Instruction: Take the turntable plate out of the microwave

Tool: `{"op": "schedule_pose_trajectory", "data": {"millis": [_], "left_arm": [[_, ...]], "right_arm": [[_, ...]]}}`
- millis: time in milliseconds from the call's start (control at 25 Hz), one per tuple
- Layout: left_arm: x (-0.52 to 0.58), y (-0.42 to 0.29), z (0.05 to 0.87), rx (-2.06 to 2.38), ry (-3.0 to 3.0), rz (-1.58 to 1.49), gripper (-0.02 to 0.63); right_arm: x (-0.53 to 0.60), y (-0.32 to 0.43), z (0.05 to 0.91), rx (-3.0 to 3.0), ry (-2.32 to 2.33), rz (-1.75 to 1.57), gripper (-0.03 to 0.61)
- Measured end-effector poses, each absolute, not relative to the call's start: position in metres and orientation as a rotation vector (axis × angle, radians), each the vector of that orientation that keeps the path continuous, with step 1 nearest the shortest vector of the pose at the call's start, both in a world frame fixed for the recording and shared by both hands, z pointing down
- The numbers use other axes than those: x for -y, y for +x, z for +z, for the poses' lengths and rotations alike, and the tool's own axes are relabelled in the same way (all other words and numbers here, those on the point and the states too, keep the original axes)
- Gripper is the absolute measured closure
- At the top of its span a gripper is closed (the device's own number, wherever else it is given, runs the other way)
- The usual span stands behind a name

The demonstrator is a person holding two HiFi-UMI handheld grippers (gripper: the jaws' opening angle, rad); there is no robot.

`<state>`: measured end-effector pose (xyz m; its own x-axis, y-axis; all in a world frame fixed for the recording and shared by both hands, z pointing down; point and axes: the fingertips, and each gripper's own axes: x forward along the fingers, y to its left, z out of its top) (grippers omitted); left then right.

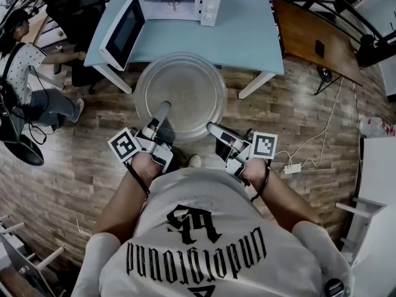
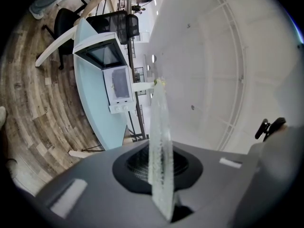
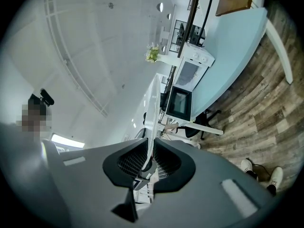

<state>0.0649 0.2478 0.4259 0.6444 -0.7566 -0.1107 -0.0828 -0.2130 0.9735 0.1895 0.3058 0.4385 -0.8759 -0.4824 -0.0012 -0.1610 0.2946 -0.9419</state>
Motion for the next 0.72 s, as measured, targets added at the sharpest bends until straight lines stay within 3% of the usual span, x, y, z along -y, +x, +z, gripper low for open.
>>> {"op": "schedule_pose_trajectory", "data": {"millis": [720], "left_arm": [[-0.2469, 0.0649, 0.4284, 0.691, 1.684, -0.728, 0.538]], "right_arm": [[-0.3040, 0.1892, 0.4372, -2.285, -0.576, -1.617, 0.538]]}}
